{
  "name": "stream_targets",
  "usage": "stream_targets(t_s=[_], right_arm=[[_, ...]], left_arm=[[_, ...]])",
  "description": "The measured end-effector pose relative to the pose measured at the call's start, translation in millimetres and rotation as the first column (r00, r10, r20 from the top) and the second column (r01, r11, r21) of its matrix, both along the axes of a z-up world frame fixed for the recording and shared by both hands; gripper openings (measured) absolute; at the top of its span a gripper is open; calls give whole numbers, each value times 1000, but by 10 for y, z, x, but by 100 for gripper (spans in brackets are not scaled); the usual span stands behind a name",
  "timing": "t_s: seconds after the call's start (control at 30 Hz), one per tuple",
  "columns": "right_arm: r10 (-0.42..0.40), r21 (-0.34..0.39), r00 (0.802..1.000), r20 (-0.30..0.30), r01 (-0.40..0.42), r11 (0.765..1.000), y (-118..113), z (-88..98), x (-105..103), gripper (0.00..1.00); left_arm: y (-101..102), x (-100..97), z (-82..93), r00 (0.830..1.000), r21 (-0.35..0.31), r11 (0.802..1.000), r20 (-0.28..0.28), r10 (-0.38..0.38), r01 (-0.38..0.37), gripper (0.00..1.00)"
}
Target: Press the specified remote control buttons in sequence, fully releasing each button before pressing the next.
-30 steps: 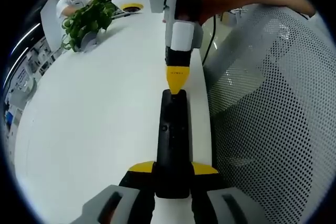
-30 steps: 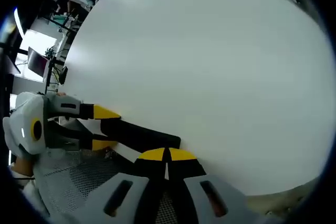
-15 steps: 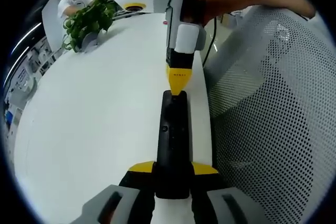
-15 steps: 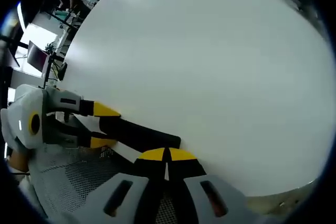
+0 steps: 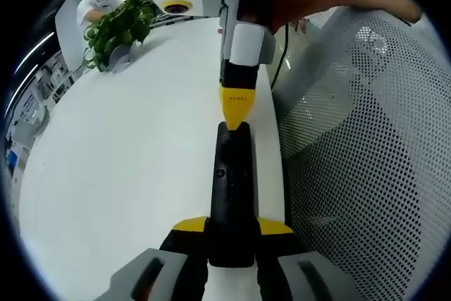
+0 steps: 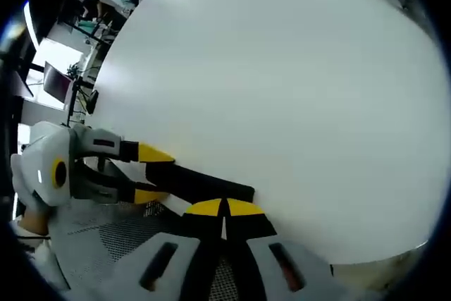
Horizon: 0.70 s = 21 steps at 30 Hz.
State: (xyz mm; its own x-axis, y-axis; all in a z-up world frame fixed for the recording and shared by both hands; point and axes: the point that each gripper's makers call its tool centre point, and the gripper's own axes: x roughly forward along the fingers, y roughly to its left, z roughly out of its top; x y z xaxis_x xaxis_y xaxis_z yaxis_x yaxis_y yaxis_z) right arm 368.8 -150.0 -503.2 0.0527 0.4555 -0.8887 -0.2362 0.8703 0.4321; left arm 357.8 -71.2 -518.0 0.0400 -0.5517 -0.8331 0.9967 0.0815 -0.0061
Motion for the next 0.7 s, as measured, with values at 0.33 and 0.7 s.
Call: stream_targets(t_s=[0.33, 0.7], right_arm=[[29, -26, 1000, -6, -29, 999, 4, -42, -25, 0], [37, -34, 999, -23, -38, 999, -3, -79, -51, 0]], left_arm=[[-3, 3, 0, 1000, -9, 1000, -1, 4, -4, 24], [-4, 4, -2, 1000, -14, 1000, 0, 3, -3, 24]])
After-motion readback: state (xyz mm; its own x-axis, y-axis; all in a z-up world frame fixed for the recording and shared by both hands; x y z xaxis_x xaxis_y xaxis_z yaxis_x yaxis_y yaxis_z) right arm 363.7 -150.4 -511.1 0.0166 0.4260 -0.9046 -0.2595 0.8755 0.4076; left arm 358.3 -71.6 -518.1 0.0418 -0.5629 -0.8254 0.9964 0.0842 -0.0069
